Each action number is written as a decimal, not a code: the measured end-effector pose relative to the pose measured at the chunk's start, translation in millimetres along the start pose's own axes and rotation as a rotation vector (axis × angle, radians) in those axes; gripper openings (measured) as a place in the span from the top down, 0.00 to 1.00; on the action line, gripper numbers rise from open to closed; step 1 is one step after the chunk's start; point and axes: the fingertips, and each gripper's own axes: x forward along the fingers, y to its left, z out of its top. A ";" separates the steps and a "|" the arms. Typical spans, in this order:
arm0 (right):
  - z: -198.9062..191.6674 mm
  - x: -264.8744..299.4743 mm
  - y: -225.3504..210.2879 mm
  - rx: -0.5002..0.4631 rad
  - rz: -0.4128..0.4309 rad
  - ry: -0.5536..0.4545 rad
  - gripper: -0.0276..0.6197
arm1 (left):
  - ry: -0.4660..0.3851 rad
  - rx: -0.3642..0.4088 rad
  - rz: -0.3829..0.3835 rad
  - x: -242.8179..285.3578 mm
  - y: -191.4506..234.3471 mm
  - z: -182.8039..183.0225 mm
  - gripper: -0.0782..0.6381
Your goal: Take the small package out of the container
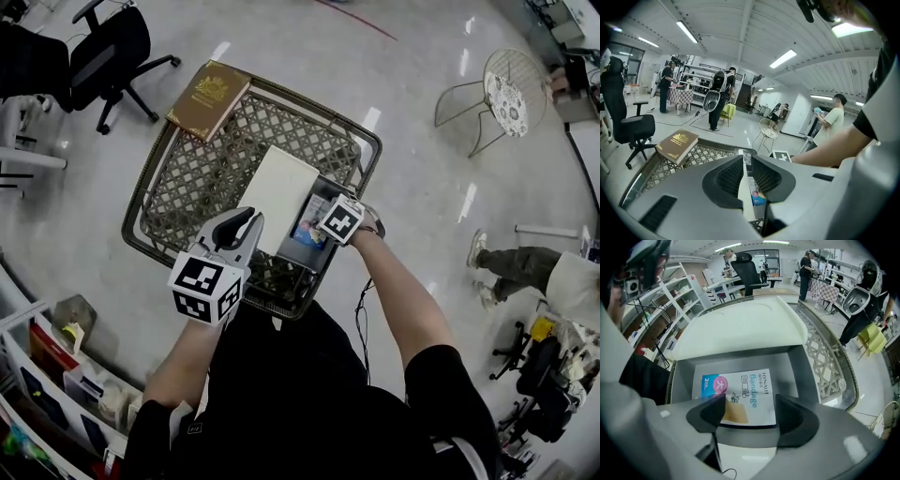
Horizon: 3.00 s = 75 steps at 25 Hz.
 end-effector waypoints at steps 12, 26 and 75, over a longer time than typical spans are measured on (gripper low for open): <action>5.8 -4.8 46.7 0.046 0.100 -0.069 0.68 | 0.028 -0.001 -0.048 -0.4 2.9 -13.3 0.82; 1.9 8.6 47.4 -0.144 0.005 0.052 0.38 | 0.091 0.038 -0.068 -20.2 9.3 -36.8 0.82; 1.6 -45.8 135.4 0.176 -0.072 -0.247 0.82 | 0.336 0.135 -0.358 63.2 -63.1 -128.6 0.81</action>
